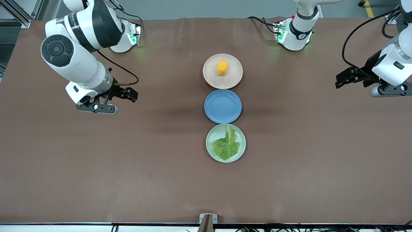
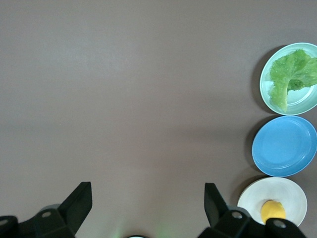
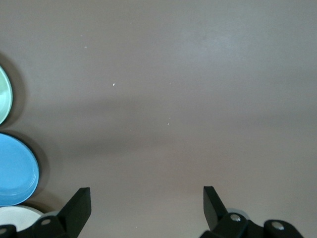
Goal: Pick lemon and lettuce from plates
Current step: 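Move the right gripper over the lemon on the cream plate, then grasp the lemon with the right gripper while the left gripper reaches the lettuce, then lift the lemon with the right gripper while the left gripper lifts the lettuce, then open both grippers, dropping the lemon and lettuce onto the table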
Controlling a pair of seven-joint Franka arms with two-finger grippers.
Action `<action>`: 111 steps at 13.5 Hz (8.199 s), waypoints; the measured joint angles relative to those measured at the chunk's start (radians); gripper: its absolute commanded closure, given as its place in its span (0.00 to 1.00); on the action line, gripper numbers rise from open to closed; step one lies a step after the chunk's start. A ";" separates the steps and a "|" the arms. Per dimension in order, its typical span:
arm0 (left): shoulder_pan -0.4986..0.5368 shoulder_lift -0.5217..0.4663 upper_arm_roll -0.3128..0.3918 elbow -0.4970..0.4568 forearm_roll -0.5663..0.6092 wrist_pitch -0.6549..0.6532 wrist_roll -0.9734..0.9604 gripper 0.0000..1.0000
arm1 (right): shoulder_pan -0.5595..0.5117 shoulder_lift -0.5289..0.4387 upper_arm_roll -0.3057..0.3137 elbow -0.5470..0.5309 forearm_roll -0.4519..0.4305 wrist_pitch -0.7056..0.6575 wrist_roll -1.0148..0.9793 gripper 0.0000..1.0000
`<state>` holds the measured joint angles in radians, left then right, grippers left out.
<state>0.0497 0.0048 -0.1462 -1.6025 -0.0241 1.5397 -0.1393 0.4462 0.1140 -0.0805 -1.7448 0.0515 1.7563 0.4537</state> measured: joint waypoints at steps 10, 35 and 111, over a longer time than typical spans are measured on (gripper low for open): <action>0.002 0.000 0.002 0.005 0.000 0.000 0.000 0.00 | 0.541 0.240 0.028 -0.025 0.005 0.316 0.655 0.00; -0.263 0.518 -0.155 0.006 0.009 0.576 -0.666 0.01 | 0.839 0.476 0.011 -0.018 -0.073 0.562 1.054 0.00; 0.431 0.245 -0.447 0.161 0.275 0.143 -0.072 0.00 | -0.332 0.052 -0.012 0.151 -0.077 -0.218 -0.404 0.00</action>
<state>0.4810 0.2497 -0.5931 -1.4419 0.2511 1.6823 -0.2114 0.1138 0.1658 -0.0929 -1.5935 -0.0255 1.5382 0.0492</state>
